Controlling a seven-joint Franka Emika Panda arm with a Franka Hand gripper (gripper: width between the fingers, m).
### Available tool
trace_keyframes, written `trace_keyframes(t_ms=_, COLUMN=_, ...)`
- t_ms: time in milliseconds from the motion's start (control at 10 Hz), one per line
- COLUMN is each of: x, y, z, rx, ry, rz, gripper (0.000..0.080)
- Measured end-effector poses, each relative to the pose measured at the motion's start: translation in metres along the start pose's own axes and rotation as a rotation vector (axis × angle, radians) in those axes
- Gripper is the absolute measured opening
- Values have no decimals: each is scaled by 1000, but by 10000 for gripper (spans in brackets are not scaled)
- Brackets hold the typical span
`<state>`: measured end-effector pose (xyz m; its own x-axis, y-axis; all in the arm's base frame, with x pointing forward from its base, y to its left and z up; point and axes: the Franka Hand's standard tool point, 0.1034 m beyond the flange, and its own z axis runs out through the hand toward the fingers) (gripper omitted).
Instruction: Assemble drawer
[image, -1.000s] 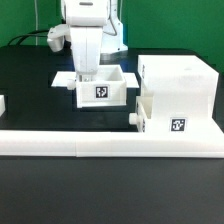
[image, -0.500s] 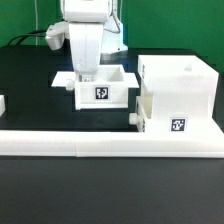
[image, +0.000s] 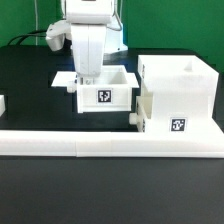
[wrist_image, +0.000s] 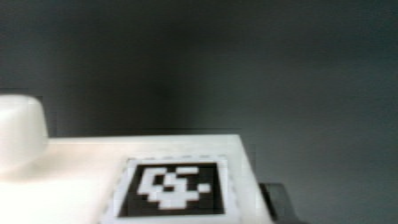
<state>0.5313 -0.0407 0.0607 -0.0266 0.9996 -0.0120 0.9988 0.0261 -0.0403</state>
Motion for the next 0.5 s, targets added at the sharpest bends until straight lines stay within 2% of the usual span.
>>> trace_keyframes(t_ms=100, x=2, y=11, z=0, rx=-3, ry=2, rz=8, gripper=42)
trace_keyframes(t_ms=200, x=4, y=16, z=0, rx=0, ry=3, rz=9, gripper=42)
trace_keyframes(t_ms=300, x=2, y=10, z=2, rx=30, ry=2, rz=11, gripper=42)
trace_keyframes(t_ms=500, x=3, y=6, z=4, rx=38, ry=2, rz=5, gripper=42)
